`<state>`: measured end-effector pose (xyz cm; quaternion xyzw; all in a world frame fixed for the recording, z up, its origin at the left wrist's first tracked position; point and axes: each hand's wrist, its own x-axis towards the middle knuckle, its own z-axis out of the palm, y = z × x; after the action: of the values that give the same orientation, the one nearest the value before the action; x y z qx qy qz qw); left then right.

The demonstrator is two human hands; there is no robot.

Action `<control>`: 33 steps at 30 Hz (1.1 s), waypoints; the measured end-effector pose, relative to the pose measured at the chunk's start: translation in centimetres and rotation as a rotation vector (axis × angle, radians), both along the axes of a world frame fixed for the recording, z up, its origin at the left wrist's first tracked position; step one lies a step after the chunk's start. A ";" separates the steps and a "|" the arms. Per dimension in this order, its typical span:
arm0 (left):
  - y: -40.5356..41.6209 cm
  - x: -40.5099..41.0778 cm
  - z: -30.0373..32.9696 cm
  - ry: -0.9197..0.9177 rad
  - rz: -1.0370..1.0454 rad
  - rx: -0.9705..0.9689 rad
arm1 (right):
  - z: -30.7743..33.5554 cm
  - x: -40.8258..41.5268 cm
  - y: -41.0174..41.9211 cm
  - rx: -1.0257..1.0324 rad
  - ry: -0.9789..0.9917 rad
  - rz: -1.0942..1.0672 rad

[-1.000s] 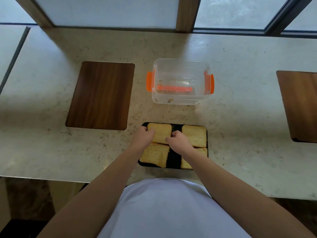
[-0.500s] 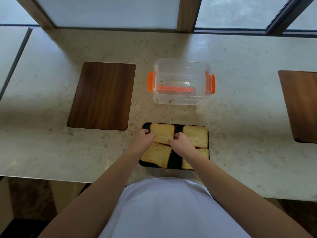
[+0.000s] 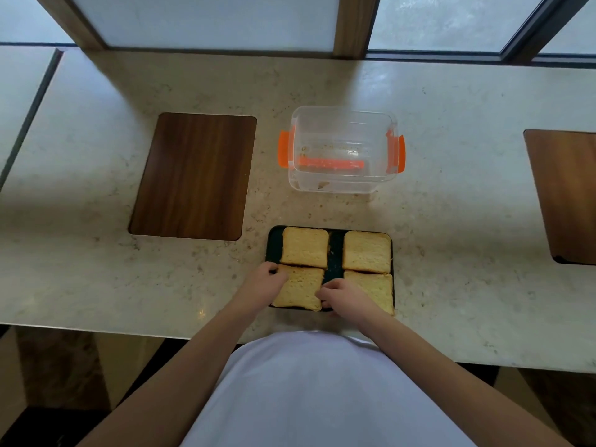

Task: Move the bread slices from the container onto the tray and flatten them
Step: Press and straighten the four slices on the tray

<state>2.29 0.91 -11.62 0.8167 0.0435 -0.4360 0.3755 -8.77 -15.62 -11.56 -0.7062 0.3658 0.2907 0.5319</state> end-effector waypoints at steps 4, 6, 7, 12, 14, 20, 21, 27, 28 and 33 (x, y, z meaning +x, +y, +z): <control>-0.3 0.2 0.3 0.051 -0.004 -0.015 | 0.0 -0.3 -0.4 -0.014 0.013 -0.009; -0.4 0.1 0.3 0.058 -0.012 -0.021 | -0.1 -0.5 -0.7 -0.023 0.020 -0.011; -0.4 0.0 0.4 0.062 -0.014 -0.020 | -0.1 -0.6 -0.7 -0.024 0.019 -0.012; -0.1 0.1 -0.1 0.002 -0.022 -0.003 | -0.1 -0.2 -0.8 -0.101 0.028 0.032; -0.3 0.4 0.1 -0.057 -0.027 0.001 | 0.3 0.8 -0.9 -0.135 -0.006 -0.002; -1.7 1.5 0.6 0.015 0.014 -0.012 | 1.4 4.5 -0.7 -0.151 -0.031 -0.059; -1.9 1.6 0.6 0.008 0.002 -0.012 | 1.3 4.9 -0.6 -0.158 -0.026 -0.056; -2.3 1.7 1.0 -0.032 -0.060 -0.015 | 1.1 5.7 -0.3 -0.180 -0.014 -0.030; -2.2 1.8 1.1 -0.024 -0.066 -0.019 | 1.0 5.6 -0.3 -0.173 -0.025 -0.024; -1.6 2.2 0.8 0.044 -0.002 -0.041 | 0.5 3.5 -0.9 -0.157 -0.075 -0.051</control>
<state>4.52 -0.69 -10.78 0.7991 0.0420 -0.4550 0.3907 -5.27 -16.56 -11.06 -0.7466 0.3853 0.2208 0.4954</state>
